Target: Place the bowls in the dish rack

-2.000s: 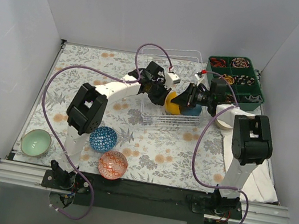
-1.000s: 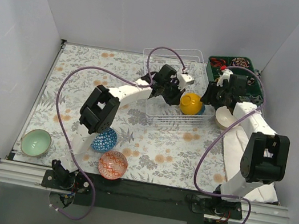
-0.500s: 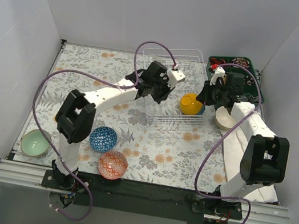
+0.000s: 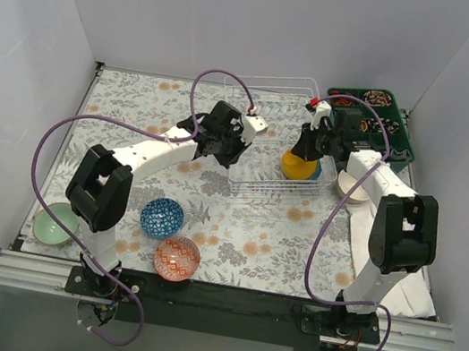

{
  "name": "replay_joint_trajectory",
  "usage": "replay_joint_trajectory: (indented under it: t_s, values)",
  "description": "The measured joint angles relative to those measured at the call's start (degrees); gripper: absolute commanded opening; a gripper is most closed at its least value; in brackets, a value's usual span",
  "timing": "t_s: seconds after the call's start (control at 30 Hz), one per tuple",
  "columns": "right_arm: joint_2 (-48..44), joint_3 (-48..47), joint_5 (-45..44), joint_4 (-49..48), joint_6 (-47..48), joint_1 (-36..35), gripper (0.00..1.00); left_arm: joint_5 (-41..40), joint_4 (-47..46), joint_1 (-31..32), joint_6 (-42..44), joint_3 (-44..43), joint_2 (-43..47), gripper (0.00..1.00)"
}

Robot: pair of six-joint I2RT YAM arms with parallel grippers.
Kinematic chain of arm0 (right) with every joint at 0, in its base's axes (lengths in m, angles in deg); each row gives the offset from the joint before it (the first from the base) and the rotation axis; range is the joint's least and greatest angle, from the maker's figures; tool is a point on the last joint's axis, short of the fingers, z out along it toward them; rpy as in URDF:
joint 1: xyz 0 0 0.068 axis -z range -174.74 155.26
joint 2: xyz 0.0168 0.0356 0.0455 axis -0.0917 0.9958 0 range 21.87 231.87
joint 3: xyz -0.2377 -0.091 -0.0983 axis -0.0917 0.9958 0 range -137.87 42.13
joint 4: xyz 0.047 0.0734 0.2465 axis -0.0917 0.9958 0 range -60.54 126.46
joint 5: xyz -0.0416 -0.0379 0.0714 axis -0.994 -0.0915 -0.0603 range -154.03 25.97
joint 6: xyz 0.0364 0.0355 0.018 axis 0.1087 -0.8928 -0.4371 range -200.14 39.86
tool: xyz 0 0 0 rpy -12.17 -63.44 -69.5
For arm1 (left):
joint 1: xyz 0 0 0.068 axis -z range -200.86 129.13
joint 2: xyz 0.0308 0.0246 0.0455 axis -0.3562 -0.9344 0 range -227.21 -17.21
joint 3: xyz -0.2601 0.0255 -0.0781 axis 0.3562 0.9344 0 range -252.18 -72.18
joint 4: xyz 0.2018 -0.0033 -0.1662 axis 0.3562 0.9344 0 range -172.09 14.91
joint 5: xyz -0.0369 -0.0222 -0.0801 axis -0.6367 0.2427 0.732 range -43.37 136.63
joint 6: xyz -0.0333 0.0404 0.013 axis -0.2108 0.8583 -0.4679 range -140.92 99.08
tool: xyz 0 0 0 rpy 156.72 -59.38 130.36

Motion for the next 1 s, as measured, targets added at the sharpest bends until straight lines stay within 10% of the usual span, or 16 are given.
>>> replay_joint_trajectory:
  t_s: [1.0]
  values:
    - [-2.97,3.56,-7.67,0.70,5.20,-0.37,0.10,0.44,-2.38,-2.82,0.52,4.81,2.05,0.00]
